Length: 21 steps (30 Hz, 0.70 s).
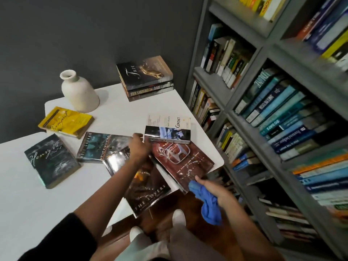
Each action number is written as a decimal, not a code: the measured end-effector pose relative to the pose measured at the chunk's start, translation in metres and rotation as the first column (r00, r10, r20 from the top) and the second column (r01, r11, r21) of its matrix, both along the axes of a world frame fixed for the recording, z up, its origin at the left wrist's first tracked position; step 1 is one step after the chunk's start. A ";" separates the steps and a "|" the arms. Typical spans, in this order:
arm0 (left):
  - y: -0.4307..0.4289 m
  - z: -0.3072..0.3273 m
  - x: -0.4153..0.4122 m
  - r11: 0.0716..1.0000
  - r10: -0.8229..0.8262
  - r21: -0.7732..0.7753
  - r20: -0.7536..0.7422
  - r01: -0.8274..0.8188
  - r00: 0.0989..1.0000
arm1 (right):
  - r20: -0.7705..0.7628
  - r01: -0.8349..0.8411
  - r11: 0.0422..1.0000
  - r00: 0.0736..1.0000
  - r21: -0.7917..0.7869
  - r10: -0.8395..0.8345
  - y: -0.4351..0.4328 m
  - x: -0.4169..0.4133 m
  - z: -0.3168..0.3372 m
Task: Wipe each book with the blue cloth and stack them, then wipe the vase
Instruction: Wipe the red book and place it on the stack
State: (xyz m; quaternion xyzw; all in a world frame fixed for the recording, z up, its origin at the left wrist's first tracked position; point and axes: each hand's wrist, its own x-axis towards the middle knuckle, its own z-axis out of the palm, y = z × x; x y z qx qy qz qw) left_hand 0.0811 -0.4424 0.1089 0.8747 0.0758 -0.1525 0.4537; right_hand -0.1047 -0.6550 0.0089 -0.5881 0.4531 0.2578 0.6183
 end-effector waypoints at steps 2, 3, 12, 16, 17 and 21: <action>-0.007 -0.006 0.025 0.992 0.027 0.123 -0.017 -0.025 0.999 | 0.002 0.015 0.998 1.000 0.060 -0.015 0.004 0.002 0.026; -0.009 -0.009 0.033 0.988 0.036 0.153 -0.048 -0.028 0.998 | 0.015 0.024 0.996 1.000 0.089 -0.025 0.006 0.003 0.029; -0.024 -0.032 0.062 0.990 0.136 0.054 -0.098 -0.131 0.986 | 0.008 -0.010 0.975 1.000 0.222 0.008 -0.013 0.010 0.035; -0.020 -0.033 0.070 0.963 0.261 -0.037 -0.089 -0.265 0.961 | 0.043 0.029 0.964 0.998 0.264 -0.042 -0.029 0.015 0.058; -0.020 -0.033 0.070 0.953 0.294 -0.055 -0.090 -0.299 0.952 | 0.073 0.034 0.971 0.996 0.238 -0.053 -0.032 0.016 0.065; -0.014 -0.033 0.076 0.875 0.410 -0.194 -0.191 -0.443 0.892 | 0.135 0.035 0.970 0.988 0.240 -0.069 -0.042 0.022 0.074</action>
